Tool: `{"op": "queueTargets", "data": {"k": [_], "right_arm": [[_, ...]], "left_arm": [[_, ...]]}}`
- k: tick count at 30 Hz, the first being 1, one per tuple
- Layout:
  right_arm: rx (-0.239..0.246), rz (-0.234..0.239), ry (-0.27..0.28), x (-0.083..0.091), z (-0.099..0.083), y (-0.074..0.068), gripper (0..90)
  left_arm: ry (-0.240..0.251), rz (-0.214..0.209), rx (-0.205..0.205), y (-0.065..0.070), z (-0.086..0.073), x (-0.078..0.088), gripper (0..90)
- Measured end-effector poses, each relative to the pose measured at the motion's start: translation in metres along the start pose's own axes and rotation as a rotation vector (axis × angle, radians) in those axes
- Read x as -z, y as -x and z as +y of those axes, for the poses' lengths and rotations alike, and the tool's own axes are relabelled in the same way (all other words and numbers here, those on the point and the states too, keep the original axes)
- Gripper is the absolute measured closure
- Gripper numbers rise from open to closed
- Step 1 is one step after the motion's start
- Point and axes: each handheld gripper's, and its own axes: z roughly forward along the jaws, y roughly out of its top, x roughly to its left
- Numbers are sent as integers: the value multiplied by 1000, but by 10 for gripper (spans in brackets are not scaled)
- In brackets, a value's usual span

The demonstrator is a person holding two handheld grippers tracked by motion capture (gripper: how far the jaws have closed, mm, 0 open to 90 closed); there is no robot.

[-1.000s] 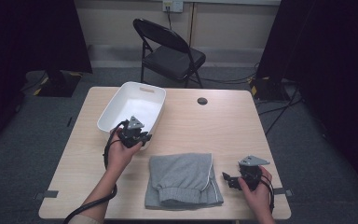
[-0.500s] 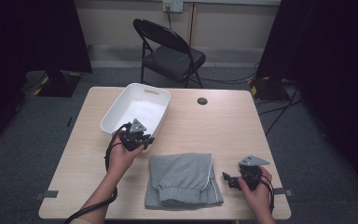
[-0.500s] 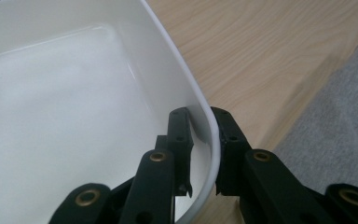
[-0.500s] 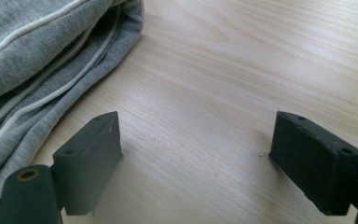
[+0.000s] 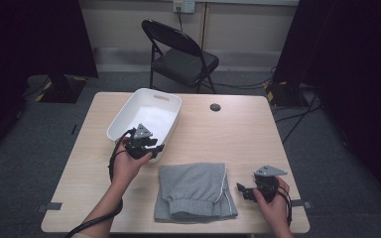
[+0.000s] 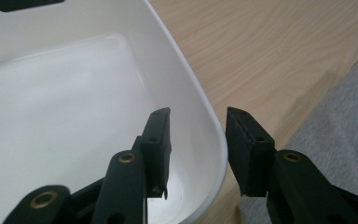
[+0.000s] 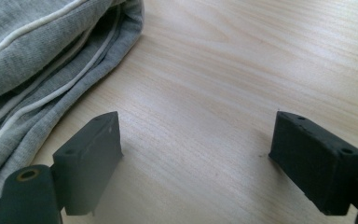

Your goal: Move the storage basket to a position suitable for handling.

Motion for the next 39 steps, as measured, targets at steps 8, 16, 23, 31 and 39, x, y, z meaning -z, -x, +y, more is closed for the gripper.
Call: {"op": "queueTargets", "data": {"k": [8, 16, 23, 31, 39], "right_arm": [[-1, -1, 0, 0, 0, 0, 154], [-1, -2, 0, 0, 0, 0, 153], [-2, -2, 0, 0, 0, 0, 153], [-1, -2, 0, 0, 0, 0, 153], [-2, -2, 0, 0, 0, 0, 153]], "left_arm": [[0, 20, 38, -8, -1, 13, 466], [22, 74, 67, -15, 1, 27, 414], [5, 114, 61, -23, -5, 31, 415], [17, 76, 64, -14, -3, 26, 382], [34, 20, 59, 6, 8, 3, 459]]}}
